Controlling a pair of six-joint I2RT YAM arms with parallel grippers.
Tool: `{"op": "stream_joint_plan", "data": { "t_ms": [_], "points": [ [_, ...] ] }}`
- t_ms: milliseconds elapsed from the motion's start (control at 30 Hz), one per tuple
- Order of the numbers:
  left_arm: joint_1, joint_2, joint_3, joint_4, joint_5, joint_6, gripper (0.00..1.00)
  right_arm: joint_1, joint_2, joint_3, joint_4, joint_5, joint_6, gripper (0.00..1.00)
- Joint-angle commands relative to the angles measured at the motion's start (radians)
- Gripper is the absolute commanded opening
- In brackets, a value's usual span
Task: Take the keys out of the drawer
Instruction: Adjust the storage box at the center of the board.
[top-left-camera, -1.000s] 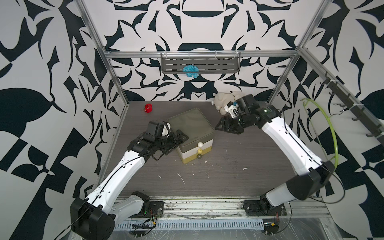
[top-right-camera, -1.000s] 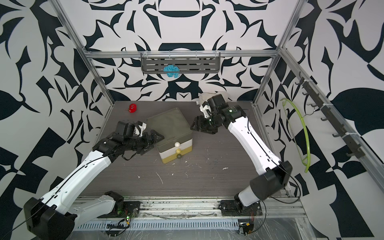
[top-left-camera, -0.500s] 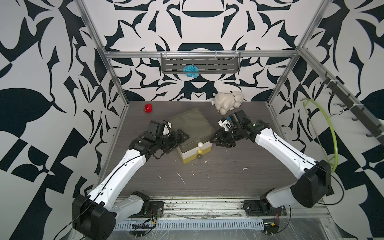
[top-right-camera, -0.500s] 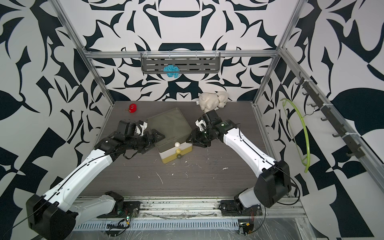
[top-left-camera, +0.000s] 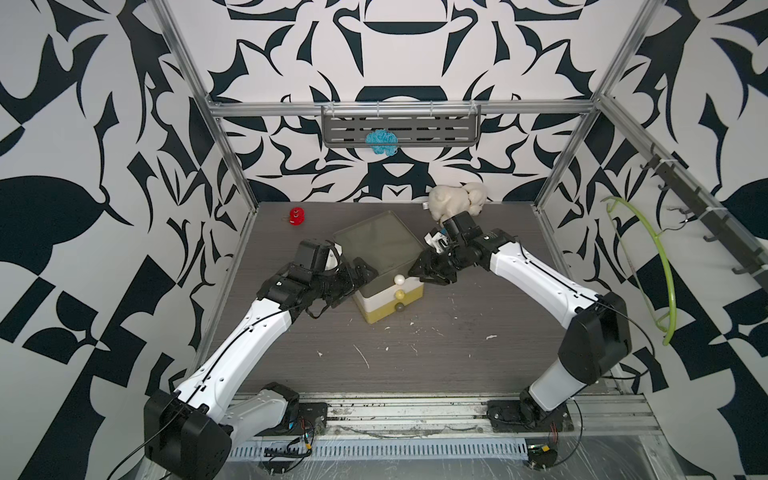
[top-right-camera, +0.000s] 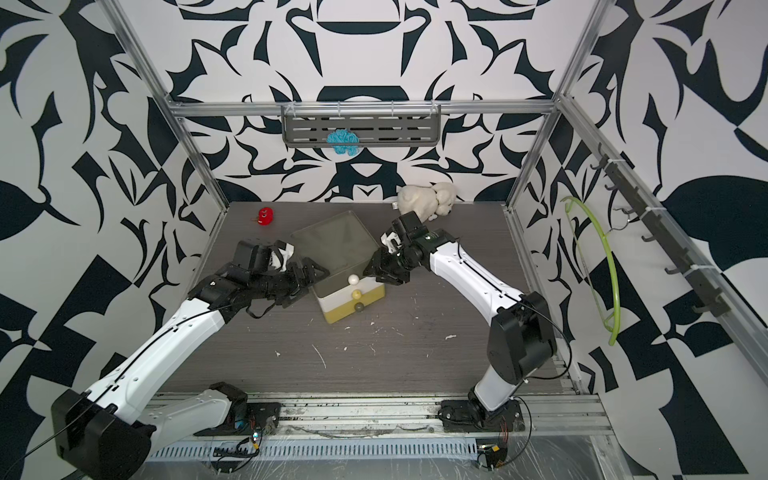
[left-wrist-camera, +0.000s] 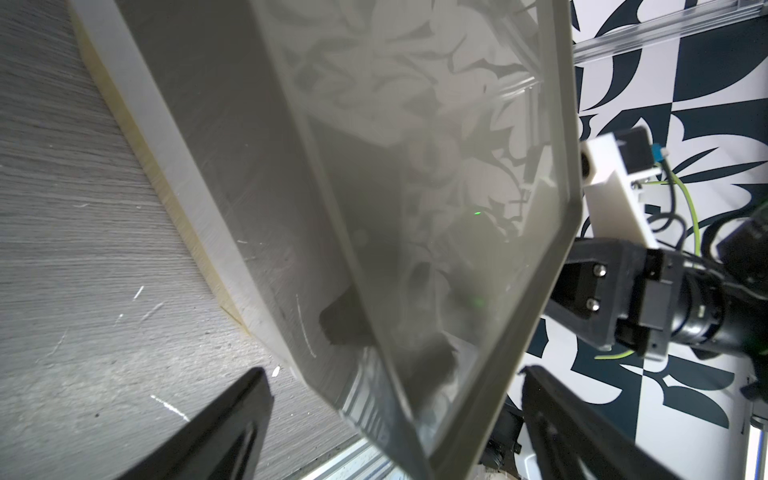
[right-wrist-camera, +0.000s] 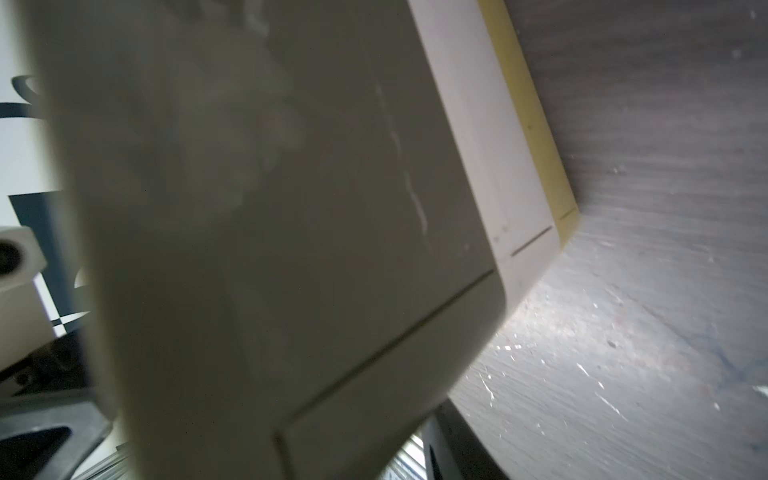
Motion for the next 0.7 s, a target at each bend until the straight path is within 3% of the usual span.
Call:
{"op": "stream_joint_plan", "data": {
  "t_ms": [0, 400, 667],
  "points": [
    [0.000, -0.009, 0.027, -0.017, -0.008, 0.006, 0.99, -0.014, 0.034, 0.089, 0.104, 0.019, -0.021, 0.49],
    [0.000, -0.017, 0.040, -0.028, -0.023, 0.003, 0.99, -0.076, 0.032, 0.064, 0.105, -0.013, -0.042, 0.52],
    [0.009, -0.101, 0.159, -0.160, -0.109, 0.042, 0.99, -0.160, -0.156, -0.126, 0.103, -0.118, -0.023, 0.68]
  ]
}}
